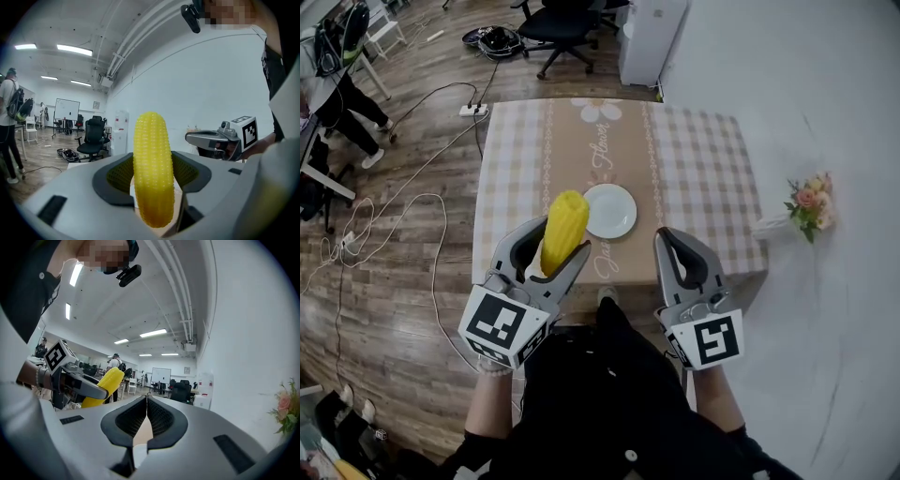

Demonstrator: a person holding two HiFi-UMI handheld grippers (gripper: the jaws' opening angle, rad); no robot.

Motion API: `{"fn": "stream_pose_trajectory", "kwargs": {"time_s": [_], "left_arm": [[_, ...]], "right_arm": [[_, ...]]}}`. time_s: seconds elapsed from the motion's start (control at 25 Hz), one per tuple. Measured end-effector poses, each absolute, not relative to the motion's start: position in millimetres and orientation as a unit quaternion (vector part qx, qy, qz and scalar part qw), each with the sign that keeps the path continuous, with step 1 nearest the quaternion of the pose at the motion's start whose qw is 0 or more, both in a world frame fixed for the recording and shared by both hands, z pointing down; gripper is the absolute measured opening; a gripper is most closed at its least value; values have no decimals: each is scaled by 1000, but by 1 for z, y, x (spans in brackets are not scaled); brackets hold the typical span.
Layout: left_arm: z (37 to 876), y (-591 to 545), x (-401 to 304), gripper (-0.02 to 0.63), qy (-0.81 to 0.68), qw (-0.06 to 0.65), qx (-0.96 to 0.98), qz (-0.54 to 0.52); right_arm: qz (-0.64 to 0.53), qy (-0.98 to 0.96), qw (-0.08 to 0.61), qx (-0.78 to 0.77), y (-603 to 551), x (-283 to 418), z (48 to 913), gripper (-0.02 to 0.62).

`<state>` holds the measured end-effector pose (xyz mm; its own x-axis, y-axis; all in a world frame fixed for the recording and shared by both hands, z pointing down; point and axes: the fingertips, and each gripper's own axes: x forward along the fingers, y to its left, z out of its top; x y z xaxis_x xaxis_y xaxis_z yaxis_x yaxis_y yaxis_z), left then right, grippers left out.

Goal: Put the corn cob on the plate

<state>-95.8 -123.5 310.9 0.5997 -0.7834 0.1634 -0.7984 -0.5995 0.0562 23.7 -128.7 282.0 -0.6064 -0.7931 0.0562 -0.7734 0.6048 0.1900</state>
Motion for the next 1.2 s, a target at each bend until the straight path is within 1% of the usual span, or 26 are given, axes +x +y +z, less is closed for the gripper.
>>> {"fn": "stream_pose_trajectory", "kwargs": {"time_s": [0.44,1.04,1.2], "left_arm": [[313,-151,-86,252,-464,58,881,72],[344,-205,-62,252,-455,74,881,111],[334,-202,-51,252,-449,78,882,123]], "right_arm": [[-78,-903,54,419,-161,33,279,41],[-48,-901,68,426,-209,57,301,41],[-44,-902,73,424,-206,63,285,41]]}}
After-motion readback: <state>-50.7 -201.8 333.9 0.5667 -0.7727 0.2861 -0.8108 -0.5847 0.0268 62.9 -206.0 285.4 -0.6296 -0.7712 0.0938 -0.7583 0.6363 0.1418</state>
